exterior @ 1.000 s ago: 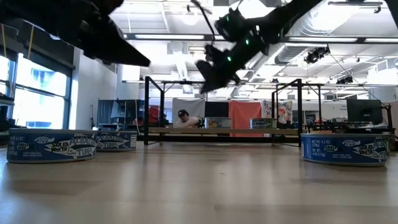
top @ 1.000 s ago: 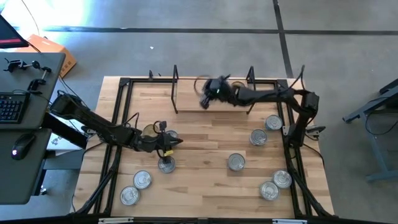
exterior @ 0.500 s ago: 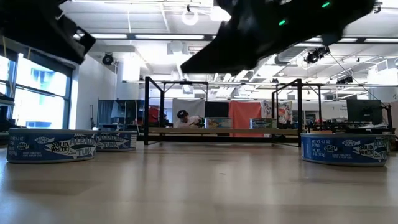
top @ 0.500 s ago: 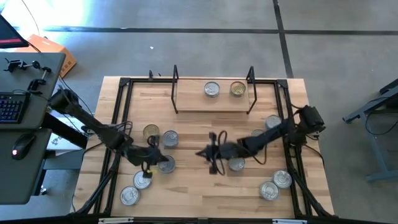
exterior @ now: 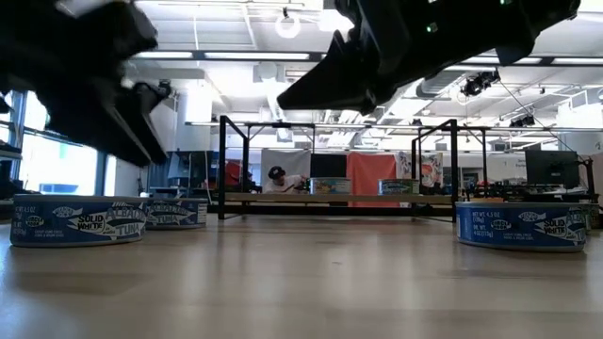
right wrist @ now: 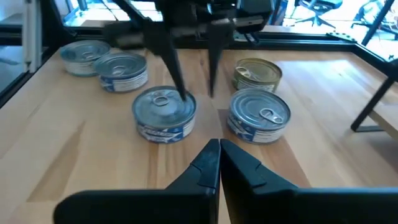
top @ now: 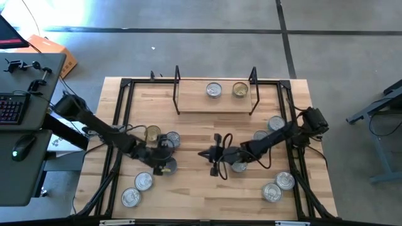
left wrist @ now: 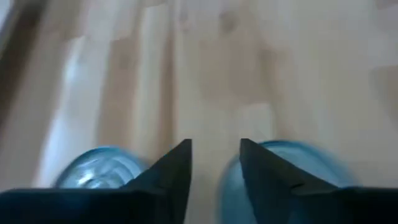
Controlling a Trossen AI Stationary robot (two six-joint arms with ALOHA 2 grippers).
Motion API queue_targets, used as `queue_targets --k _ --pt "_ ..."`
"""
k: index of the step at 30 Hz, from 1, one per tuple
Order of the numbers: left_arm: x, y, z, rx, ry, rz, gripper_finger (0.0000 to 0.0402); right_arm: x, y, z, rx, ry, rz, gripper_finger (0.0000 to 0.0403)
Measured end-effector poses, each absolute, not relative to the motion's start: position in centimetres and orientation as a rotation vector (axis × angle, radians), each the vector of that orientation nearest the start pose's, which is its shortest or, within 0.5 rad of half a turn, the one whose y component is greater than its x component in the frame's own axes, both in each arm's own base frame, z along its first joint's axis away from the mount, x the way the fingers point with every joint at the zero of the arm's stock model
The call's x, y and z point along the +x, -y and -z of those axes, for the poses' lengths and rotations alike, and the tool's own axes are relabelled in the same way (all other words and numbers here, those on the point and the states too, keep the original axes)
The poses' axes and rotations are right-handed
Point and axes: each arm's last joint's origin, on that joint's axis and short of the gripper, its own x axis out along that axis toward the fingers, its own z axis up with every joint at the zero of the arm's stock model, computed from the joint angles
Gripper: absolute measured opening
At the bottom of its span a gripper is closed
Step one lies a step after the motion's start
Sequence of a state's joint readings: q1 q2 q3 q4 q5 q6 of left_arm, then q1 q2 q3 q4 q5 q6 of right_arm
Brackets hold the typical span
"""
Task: Stack canned seafood by type on shelf
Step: Put the blue tuna can on the shelf
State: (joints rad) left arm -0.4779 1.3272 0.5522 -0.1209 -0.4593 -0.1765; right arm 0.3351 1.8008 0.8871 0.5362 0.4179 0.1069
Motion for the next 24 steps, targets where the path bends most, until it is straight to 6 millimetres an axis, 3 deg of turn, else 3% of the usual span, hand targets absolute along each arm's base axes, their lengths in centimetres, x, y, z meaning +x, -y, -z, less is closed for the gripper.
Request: queue_targets --k 3,6,9,12,18,24 --pt "21.8 8.2 -14.4 0.313 -0.873 -0.114 0.016 34.8 -10.8 -16.8 -0.019 -0.355 0.108 0.0002" --pt "22.2 7.3 -12.9 0.377 -0.957 -0.138 0.0148 34.8 -10.8 -16.7 -0.018 -0.358 0.108 0.0002" --pt "22.8 6.8 -12.1 0.42 -0.978 -0.172 0.0102 34.8 -10.8 -16.6 -0.046 -0.373 0.103 0.0002" --pt "23.1 6.8 -11.7 0.431 -0.978 -0.175 0.003 34.8 -10.8 -16.6 -0.117 -0.38 0.073 0.0002" --pt "24.7 7.5 -13.6 0.372 -0.929 -0.125 0.0006 35.1 -10.5 -17.0 -0.299 -0.346 0.017 0.0016" --pt "26.6 7.5 -16.0 0.293 -0.845 -0.103 0.0001 35.6 -8.0 -15.5 -0.4 -0.462 0.019 0.0111"
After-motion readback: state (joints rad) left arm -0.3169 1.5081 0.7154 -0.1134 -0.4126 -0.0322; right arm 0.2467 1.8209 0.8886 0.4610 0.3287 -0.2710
